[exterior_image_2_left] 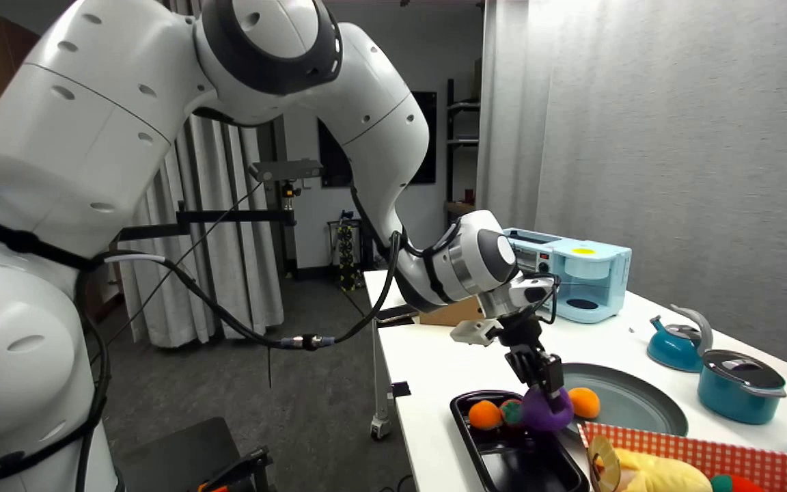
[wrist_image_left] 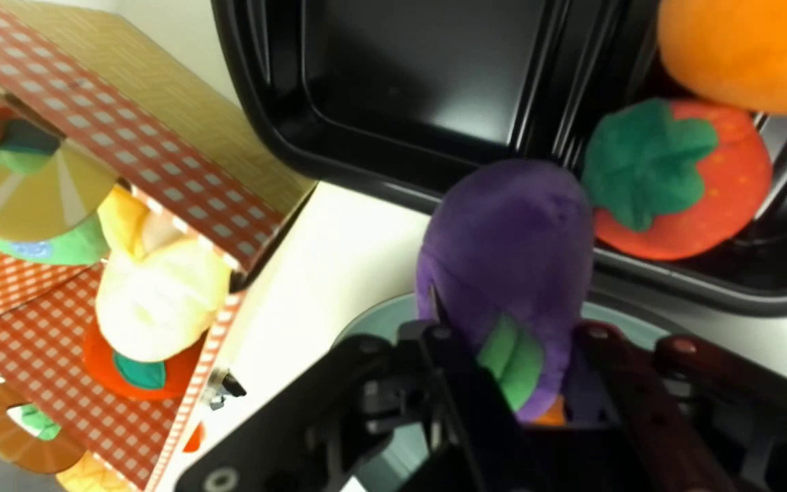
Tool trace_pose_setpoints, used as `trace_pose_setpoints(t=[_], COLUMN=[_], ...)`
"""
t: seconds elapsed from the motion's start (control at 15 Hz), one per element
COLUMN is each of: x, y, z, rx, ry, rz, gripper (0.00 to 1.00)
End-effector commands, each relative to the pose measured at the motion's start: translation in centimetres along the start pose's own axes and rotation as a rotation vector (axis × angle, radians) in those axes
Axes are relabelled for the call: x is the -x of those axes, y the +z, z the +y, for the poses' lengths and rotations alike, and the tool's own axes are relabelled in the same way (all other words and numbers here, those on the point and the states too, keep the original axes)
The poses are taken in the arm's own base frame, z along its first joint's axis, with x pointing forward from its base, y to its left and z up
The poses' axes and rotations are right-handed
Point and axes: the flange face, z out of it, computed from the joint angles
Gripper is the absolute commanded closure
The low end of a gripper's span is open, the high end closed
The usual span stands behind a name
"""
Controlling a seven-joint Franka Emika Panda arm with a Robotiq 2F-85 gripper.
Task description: Move the purple and orange object one after the other from the black plate to the gray plate
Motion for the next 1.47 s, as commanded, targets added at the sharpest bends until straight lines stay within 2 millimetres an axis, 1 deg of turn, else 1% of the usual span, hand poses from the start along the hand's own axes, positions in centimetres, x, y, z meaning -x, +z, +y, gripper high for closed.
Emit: trace_pose_setpoints(t=[0.0, 0.27, 0.33, 0.53, 0.67, 0.87, 1.07, 1.27, 1.4], x=[-3.0, -4.9, -5.4, -6.2, -7.0, -8.5, -9.5, -9.4, -8.4], y=[1.1, 2.5, 2.4, 3.0, 2.6, 0.7, -0.6, -0.2, 1.0], z=[-0.1, 0.0, -0.3, -0.4, -0.4, 0.0, -0.2, -0.7, -1.3], rx=[0.038, 0.06, 0.067, 0.072, 0.078, 0.074, 0.07, 0.06, 0.061], ry=[0.047, 0.076, 0.078, 0.087, 0.101, 0.145, 0.165, 0.168, 0.154], rz=[0.069, 0.091, 0.1, 0.114, 0.132, 0.17, 0.197, 0.188, 0.166], gripper=[0.93, 0.93, 0.93, 0.93, 0.93, 0.93, 0.93, 0.93, 0.93])
